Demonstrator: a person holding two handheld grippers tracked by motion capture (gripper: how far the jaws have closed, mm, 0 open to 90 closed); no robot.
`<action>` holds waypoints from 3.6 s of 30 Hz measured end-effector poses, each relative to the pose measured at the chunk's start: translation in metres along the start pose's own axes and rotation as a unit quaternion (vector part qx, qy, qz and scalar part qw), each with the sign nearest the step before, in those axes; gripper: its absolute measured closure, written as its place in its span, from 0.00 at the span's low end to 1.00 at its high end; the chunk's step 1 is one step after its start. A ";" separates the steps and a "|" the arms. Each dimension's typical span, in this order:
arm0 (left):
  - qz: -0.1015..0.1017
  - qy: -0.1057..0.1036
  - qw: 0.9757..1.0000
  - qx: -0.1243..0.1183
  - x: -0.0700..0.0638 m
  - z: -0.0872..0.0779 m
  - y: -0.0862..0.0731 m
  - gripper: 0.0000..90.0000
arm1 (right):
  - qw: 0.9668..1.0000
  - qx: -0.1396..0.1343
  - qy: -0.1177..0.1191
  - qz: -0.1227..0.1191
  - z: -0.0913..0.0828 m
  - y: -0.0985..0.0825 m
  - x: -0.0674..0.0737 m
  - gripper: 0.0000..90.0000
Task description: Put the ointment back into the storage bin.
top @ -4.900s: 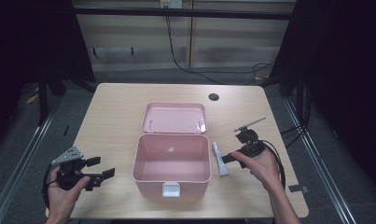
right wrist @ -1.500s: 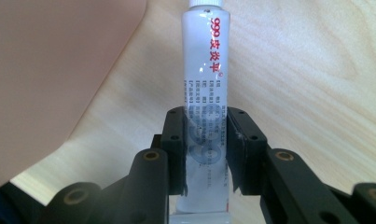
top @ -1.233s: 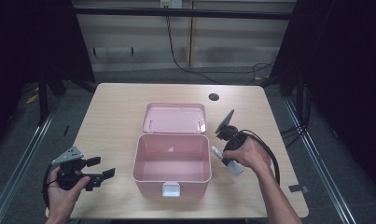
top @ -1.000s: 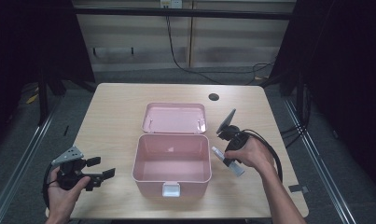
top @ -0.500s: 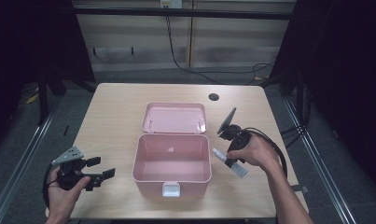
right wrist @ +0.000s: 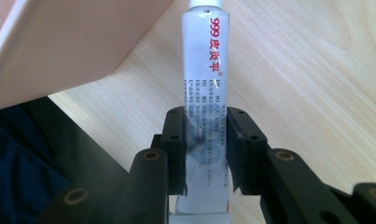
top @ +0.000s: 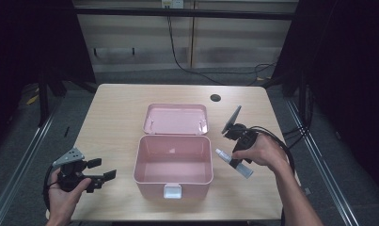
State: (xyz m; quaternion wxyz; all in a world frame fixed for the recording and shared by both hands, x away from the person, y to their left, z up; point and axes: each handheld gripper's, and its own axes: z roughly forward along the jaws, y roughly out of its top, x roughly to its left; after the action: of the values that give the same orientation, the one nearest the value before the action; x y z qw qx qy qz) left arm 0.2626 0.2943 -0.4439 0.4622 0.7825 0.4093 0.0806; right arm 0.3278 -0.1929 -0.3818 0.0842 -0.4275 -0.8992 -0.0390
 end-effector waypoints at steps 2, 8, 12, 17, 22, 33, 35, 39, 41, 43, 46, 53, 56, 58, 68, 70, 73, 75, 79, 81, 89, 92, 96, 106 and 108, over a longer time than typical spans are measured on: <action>-0.001 0.002 1.000 0.001 0.000 0.000 0.000 0.19 | 1.000 -0.002 0.001 -0.001 -0.004 -0.002 -0.001 0.79; 0.000 0.000 1.000 0.000 0.000 0.000 0.000 0.19 | 1.000 -0.008 0.005 -0.010 -0.013 -0.007 0.000 0.79; 0.000 0.002 1.000 0.001 0.000 0.000 0.000 0.19 | 1.000 -0.025 0.005 -0.016 -0.023 -0.012 -0.002 0.79; 0.000 0.001 1.000 0.002 0.000 0.000 0.000 0.19 | 0.999 -0.039 0.010 -0.022 -0.036 -0.019 -0.001 0.79; 0.000 0.002 1.000 0.003 0.000 0.001 0.000 0.19 | 0.998 -0.041 0.015 -0.041 -0.045 -0.022 0.003 0.79; 0.000 0.001 1.000 0.001 0.000 0.001 0.000 0.19 | 0.994 -0.056 0.015 -0.088 -0.059 -0.020 0.017 0.79; 0.000 0.000 1.000 0.001 0.000 0.001 0.000 0.19 | 0.993 -0.053 0.012 -0.101 -0.060 -0.018 0.021 0.79; 0.000 0.000 1.000 0.001 0.000 0.001 0.000 0.19 | 0.990 -0.048 0.001 -0.130 -0.061 -0.013 0.030 0.79; 0.000 0.000 1.000 0.002 0.000 0.001 0.000 0.19 | 0.989 -0.048 0.002 -0.138 -0.061 -0.011 0.033 0.79; 0.000 0.000 1.000 0.001 0.000 0.001 0.000 0.19 | 0.988 -0.051 0.001 -0.147 -0.061 -0.009 0.036 0.79; 0.000 0.000 1.000 0.002 0.000 0.001 0.000 0.19 | 0.987 -0.055 -0.004 -0.154 -0.065 -0.006 0.039 0.79; 0.000 -0.001 1.000 0.001 0.000 0.000 0.000 0.19 | 0.983 -0.062 -0.003 -0.175 -0.068 0.002 0.051 0.79; -0.001 0.000 1.000 0.002 0.000 0.001 0.000 0.19 | 0.980 -0.067 -0.002 -0.189 -0.068 0.006 0.055 0.79; 0.000 0.000 1.000 0.002 0.000 0.001 0.000 0.19 | 0.978 -0.069 -0.001 -0.199 -0.067 0.009 0.058 0.79; 0.001 -0.002 1.000 0.003 0.000 0.001 0.000 0.19 | 0.975 -0.059 0.004 -0.216 -0.061 0.028 0.075 0.79; 0.001 -0.002 1.000 0.002 0.000 0.001 0.000 0.19 | 0.973 -0.061 0.006 -0.222 -0.060 0.030 0.078 0.79; 0.001 -0.001 1.000 0.003 0.000 0.001 0.000 0.19 | 0.970 -0.054 0.007 -0.237 -0.058 0.035 0.083 0.79; 0.002 -0.001 1.000 0.003 0.000 0.001 0.000 0.19 | 0.969 -0.052 0.008 -0.242 -0.057 0.038 0.087 0.79; 0.001 -0.002 1.000 0.002 0.000 0.001 0.000 0.19 | 0.968 -0.047 0.010 -0.247 -0.054 0.044 0.093 0.79; 0.001 -0.002 1.000 0.002 0.000 0.001 0.000 0.19 | 0.967 -0.043 0.009 -0.251 -0.053 0.048 0.096 0.78; 0.000 -0.002 1.000 0.002 0.000 0.001 0.000 0.19 | 0.964 -0.033 0.012 -0.264 -0.045 0.061 0.107 0.79; 0.000 -0.002 1.000 0.002 0.000 0.001 0.000 0.19 | 0.962 -0.027 0.013 -0.273 -0.040 0.065 0.111 0.79; 0.001 -0.002 1.000 0.002 0.000 0.001 0.000 0.19 | 0.961 -0.023 0.018 -0.276 -0.034 0.070 0.117 0.79; -0.001 -0.003 1.000 0.001 0.000 0.000 0.000 0.19 | 0.955 -0.014 0.028 -0.294 -0.017 0.086 0.128 0.79; -0.001 -0.003 1.000 0.001 0.000 0.000 0.000 0.19 | 0.954 -0.011 0.034 -0.299 -0.013 0.088 0.131 0.79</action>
State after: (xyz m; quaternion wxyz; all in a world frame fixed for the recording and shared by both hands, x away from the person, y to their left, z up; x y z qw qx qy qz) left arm 0.2630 0.2943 -0.4443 0.4630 0.7827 0.4087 0.0772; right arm 0.3167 -0.0394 -0.3454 0.0942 -0.1388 -0.9820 -0.0867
